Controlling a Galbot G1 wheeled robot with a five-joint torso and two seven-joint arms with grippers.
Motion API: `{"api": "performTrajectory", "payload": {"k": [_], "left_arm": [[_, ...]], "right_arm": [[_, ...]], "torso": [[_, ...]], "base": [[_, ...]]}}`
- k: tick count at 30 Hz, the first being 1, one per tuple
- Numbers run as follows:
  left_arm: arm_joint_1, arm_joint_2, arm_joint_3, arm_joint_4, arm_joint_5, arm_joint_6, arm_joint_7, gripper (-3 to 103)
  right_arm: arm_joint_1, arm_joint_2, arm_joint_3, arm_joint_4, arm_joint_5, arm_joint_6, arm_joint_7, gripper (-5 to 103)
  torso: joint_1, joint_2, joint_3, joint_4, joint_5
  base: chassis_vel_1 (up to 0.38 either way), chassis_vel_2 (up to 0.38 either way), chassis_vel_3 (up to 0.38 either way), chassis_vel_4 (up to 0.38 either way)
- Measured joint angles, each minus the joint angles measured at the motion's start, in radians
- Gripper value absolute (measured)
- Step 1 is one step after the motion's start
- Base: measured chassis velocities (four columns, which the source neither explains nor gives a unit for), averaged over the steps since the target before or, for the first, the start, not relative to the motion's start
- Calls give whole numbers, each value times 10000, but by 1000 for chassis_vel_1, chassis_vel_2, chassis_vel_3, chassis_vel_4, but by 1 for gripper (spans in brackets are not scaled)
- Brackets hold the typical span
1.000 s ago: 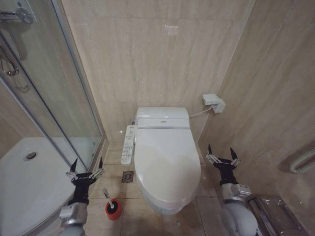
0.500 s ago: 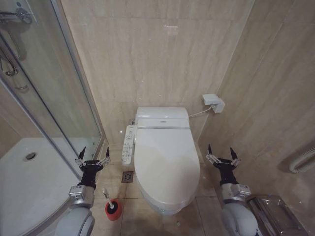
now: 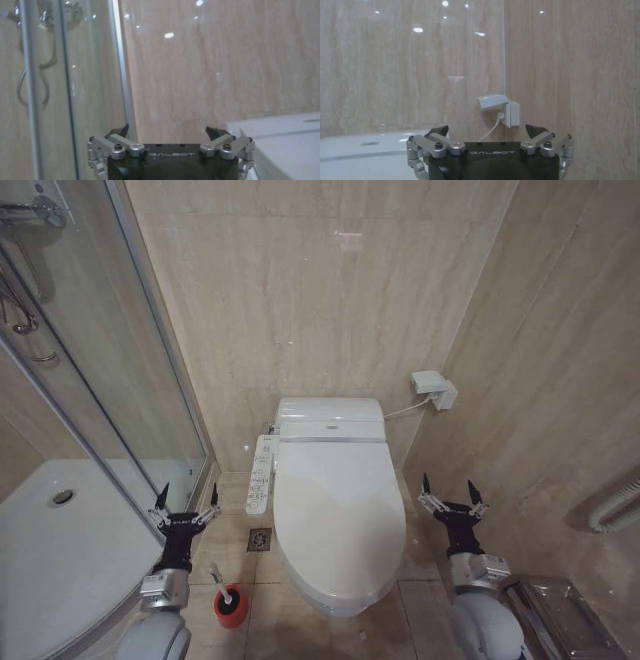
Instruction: Open the toilet lid, clean the toilet bowl with a toilet brush, close the toilet lid, and flush.
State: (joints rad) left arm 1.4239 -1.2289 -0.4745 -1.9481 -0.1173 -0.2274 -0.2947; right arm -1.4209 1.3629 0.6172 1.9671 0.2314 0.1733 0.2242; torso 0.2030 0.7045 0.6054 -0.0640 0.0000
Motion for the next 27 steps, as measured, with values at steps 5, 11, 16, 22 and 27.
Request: {"api": "performTrajectory", "payload": {"k": [5,11,16,22,27], "left_arm": [[-93,-83,-12,51,-29,-9,-48,100],[-80,-190,15,-109,231,-4,-48,100],[-51,-229,28,-84,274,-33,-47,100],[-93,-261,59,10,283,-72,-43,100],[-166,-310,166,133,338,-121,-43,100]], "right_arm": [[-1,0,0,-1,-3,0,0,100],[0,0,0,0,-6,0,1,100],[-1,0,0,0,-6,0,1,100],[-1,0,0,0,-7,0,0,100],[5,0,0,0,-7,0,0,100]], "torso": [[0,0,0,0,0],[-1,0,0,0,0],[-4,1,-1,-1,1],[-3,1,-1,0,1],[10,-3,4,2,0]], "base": [[0,0,0,0],[0,0,0,0],[-7,11,11,-8],[-100,107,129,-124],[-128,143,130,-134]]}}
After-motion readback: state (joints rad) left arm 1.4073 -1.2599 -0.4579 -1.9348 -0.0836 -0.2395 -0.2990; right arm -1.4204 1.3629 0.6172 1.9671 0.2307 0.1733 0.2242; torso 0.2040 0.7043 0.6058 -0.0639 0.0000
